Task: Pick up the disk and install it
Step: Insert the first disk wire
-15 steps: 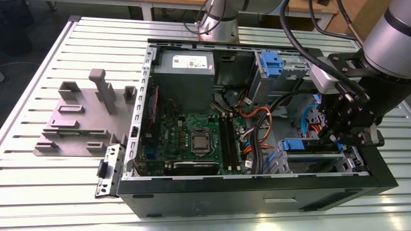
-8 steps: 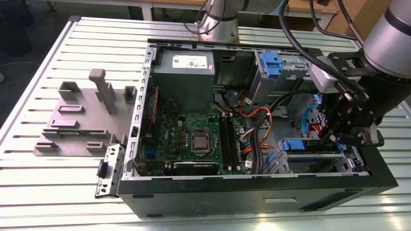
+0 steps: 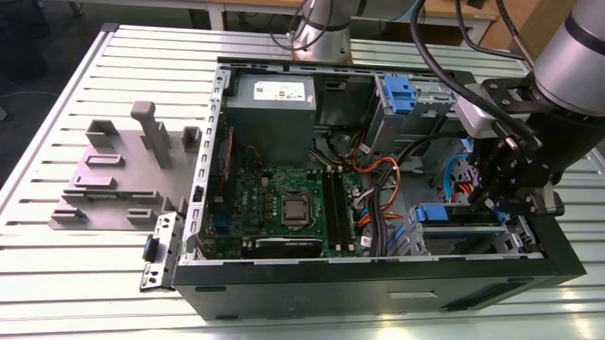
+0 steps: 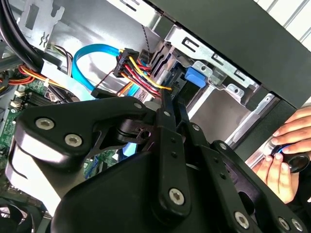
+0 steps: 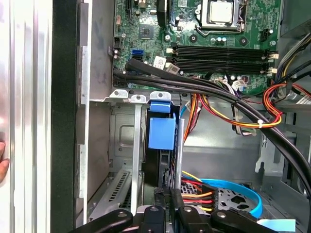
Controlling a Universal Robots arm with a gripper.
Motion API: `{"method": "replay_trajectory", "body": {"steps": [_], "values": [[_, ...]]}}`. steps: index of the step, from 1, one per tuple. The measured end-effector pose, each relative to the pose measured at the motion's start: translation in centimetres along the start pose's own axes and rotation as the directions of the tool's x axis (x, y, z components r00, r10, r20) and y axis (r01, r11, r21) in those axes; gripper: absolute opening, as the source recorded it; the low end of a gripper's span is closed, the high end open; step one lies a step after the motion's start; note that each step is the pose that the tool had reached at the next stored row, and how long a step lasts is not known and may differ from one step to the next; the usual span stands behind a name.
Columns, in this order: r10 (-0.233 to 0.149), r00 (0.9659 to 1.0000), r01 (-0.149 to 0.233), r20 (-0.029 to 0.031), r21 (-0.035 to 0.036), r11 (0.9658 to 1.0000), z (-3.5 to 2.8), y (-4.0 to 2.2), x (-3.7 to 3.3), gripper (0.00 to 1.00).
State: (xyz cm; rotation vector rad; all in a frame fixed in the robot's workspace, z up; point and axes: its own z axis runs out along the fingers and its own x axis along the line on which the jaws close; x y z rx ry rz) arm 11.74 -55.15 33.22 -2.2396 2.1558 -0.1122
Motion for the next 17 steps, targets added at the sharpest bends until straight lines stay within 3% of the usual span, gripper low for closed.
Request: {"method": "replay_trajectory", "body": {"steps": [17], "values": [[0.000, 1.0000, 0.000, 0.0003, 0.0000, 1.0000, 0.53, 0.04, -0.01, 0.17]]}}
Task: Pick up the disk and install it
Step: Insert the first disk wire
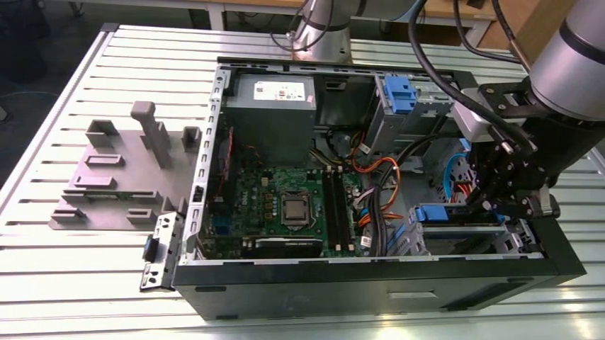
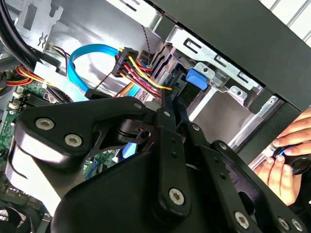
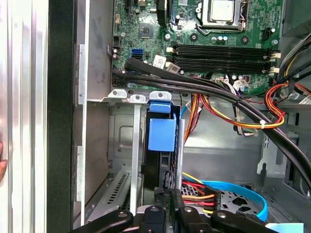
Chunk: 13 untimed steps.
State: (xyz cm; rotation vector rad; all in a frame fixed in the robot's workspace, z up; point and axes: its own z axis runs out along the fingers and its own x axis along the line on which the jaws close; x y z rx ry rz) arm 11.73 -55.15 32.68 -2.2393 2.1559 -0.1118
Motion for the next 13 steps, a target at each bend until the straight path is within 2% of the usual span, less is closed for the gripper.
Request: {"method": "replay_trajectory", "body": {"steps": [8, 10, 11, 13], "values": [[0.000, 1.0000, 0.000, 0.0016, 0.0000, 1.0000, -0.01, 0.00, 0.00, 0.17], [0.000, 1.0000, 0.000, 0.0011, 0.0000, 1.0000, -0.26, -0.02, 0.00, 0.18], [0.000, 1.0000, 0.000, 0.0007, 0.0000, 1.0000, -0.42, -0.03, 0.01, 0.24], [0.000, 1.0000, 0.000, 0.0007, 0.0000, 1.0000, -0.72, -0.05, 0.02, 0.24]]}}
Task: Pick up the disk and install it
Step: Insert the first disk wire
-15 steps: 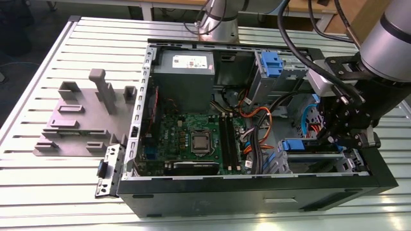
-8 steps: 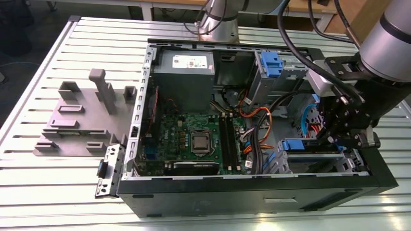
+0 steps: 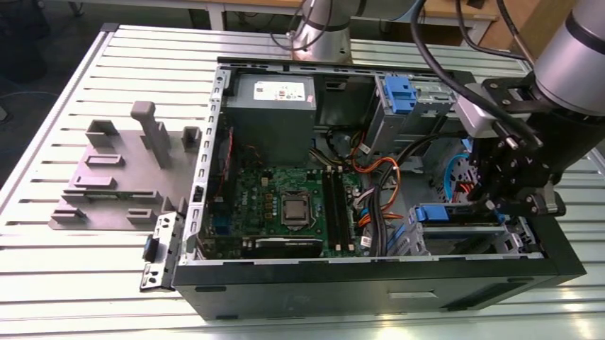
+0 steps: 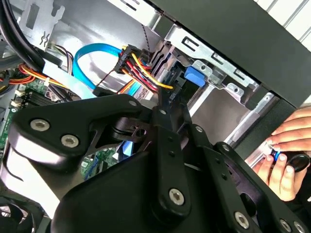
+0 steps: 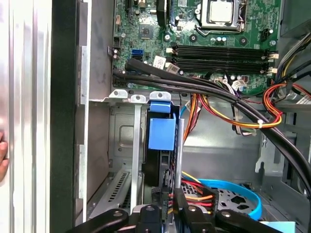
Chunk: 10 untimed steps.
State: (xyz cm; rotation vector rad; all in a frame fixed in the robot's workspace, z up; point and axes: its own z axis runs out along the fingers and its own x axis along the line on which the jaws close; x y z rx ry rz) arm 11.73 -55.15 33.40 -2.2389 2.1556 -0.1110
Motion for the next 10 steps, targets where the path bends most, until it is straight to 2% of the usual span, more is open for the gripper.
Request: {"method": "replay_trajectory", "body": {"steps": [3, 6, 7, 9, 10], "values": [[0.000, 1.0000, 0.000, 0.0000, -0.0001, 1.0000, -0.38, -0.03, 0.01, 0.24], [0.000, 1.0000, 0.000, 0.0004, 0.0000, 1.0000, -0.40, -0.03, 0.01, 0.24], [0.000, 1.0000, 0.000, 0.0001, -0.0001, 1.0000, -0.42, -0.03, 0.01, 0.23], [0.000, 1.0000, 0.000, 0.0001, -0.0001, 1.0000, -0.43, -0.03, 0.01, 0.11], [0.000, 1.0000, 0.000, 0.0001, 0.0000, 1.0000, -0.44, -0.03, 0.01, 0.11]]}}
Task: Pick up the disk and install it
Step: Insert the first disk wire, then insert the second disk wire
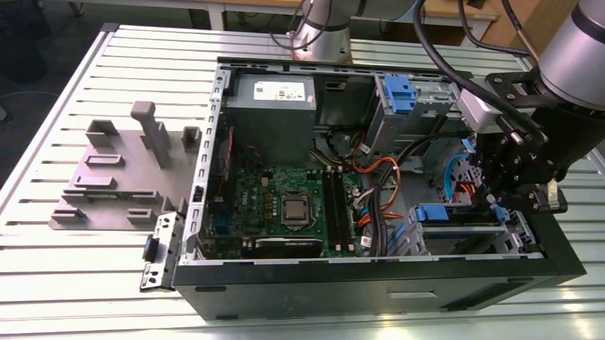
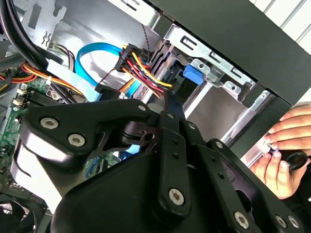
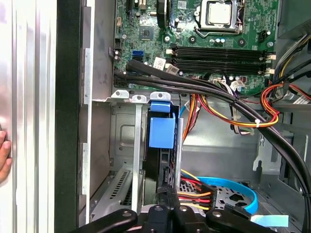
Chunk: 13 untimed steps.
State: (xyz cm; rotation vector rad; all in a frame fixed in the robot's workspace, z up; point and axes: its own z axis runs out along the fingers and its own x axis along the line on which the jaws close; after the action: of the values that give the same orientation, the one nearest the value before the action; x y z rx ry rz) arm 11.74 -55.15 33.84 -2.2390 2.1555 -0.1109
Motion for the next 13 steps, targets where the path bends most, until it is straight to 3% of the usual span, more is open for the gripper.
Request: {"method": "replay_trajectory", "body": {"steps": [13], "values": [[0.000, 1.0000, 0.000, -0.0001, 0.0000, 1.0000, -0.18, -0.01, 0.00, 0.11]]}}
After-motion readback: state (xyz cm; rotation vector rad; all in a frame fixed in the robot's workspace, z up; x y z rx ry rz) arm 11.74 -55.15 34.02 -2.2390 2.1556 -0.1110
